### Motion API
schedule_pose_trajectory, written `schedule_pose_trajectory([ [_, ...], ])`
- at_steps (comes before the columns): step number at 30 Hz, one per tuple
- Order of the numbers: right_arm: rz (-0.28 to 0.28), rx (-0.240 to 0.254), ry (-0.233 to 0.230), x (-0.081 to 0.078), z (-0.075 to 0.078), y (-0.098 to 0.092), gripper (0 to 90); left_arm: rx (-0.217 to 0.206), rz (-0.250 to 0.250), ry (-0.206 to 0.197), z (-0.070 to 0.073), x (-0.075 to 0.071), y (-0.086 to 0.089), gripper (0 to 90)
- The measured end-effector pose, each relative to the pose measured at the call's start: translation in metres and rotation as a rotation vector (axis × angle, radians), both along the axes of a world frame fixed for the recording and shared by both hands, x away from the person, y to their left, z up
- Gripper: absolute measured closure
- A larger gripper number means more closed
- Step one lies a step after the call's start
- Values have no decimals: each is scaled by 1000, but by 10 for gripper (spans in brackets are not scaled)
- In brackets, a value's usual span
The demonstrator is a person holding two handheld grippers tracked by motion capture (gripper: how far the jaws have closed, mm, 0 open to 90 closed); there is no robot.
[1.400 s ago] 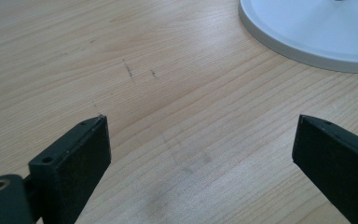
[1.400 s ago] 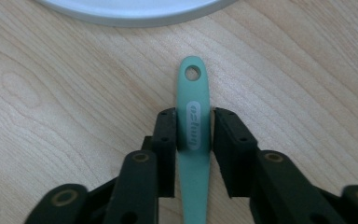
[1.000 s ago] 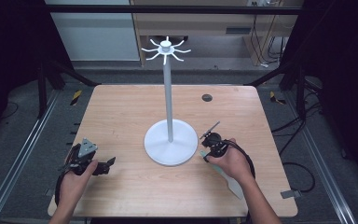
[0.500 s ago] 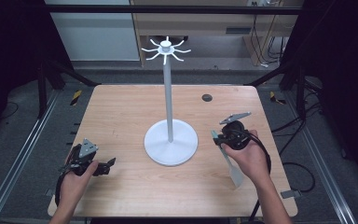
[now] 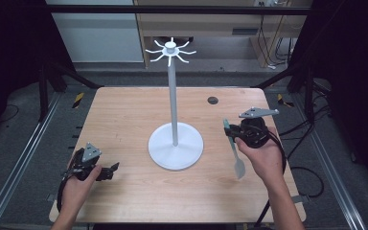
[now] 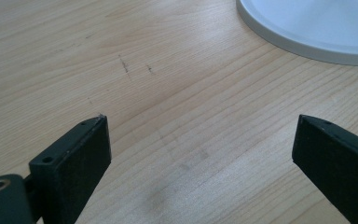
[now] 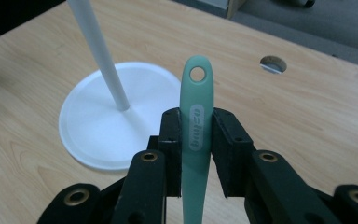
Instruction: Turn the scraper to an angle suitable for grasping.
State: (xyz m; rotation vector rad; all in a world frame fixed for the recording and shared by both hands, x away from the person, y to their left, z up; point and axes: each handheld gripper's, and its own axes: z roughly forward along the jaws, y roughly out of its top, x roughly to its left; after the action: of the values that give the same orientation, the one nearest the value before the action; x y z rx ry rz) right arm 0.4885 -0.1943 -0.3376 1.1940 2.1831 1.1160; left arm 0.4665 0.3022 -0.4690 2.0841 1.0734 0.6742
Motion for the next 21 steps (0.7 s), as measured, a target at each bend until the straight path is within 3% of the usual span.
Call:
schedule_pose_trajectory([
  [11,-37,53,-72,-7,23,-5,745,-5,6,0,0,0,2,41],
  [21,-5,89,-156,-9,49,9,745,-2,1,1,1,-1,2,41],
])
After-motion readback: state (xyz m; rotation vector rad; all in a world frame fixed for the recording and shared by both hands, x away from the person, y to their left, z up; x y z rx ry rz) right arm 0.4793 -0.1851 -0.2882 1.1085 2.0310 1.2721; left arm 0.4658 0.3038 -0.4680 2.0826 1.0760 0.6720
